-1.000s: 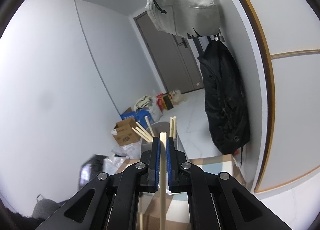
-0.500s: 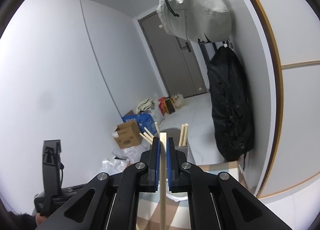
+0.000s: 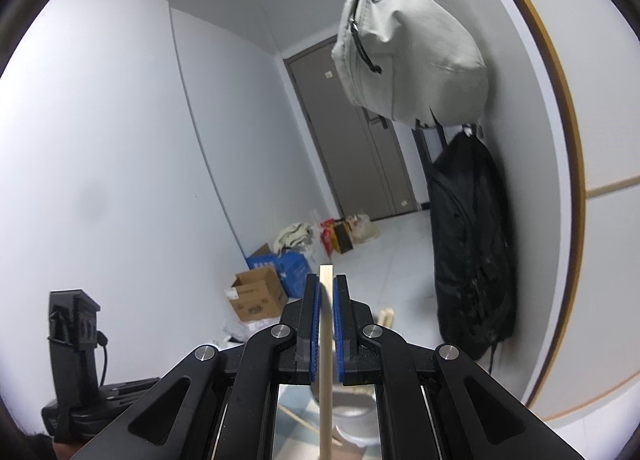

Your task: Organize utensils

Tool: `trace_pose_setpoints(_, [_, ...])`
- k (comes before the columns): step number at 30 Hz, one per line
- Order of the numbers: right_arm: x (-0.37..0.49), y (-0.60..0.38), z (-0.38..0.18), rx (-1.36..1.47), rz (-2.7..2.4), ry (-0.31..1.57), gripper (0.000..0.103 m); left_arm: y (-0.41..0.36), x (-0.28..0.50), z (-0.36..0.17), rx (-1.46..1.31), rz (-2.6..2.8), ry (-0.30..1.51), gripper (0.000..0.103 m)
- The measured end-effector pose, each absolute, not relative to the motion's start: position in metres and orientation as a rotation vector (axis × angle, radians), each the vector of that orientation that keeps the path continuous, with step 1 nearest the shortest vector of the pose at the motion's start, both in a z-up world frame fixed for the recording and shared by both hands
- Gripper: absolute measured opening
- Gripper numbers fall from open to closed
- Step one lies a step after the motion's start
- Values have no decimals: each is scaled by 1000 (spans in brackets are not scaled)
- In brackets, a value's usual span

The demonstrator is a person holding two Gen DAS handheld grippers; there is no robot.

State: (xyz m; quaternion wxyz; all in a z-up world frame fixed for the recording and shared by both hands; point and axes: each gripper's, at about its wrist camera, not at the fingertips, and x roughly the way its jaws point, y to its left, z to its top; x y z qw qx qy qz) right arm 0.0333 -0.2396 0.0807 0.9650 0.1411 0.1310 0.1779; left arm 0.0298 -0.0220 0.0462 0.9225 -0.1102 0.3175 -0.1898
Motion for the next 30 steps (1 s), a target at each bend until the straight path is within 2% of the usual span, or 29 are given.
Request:
trace_pose_setpoints(5, [42,-234,84,286,372,266,6,-8,39,35,-254,-401,712,0])
trace_pose_setpoints(11, [42,-235,66,288,377,299,6,44,67,-36,-358,-224,921,1])
trace_pose_setpoints(12, [42,-237,61,297,378,307,6,48,77,-48,-356,-183,974,5])
trace_pose_setpoints(14, [43,-241,55,309,374,319,6,56,96,-70,-414,-150,1044,33])
trace_pose_setpoints(17, [44,-247,45,328,368,337,6,62,119,-86,-454,-64,1069,41])
trace_pose_setpoints(25, [48,-256,32,365,376,357,6,63,177,-118,-473,134,1196,42])
trace_pose_setpoints(30, [48,-260,33,378,394,347,6,63,187,-134,-469,223,1247,42])
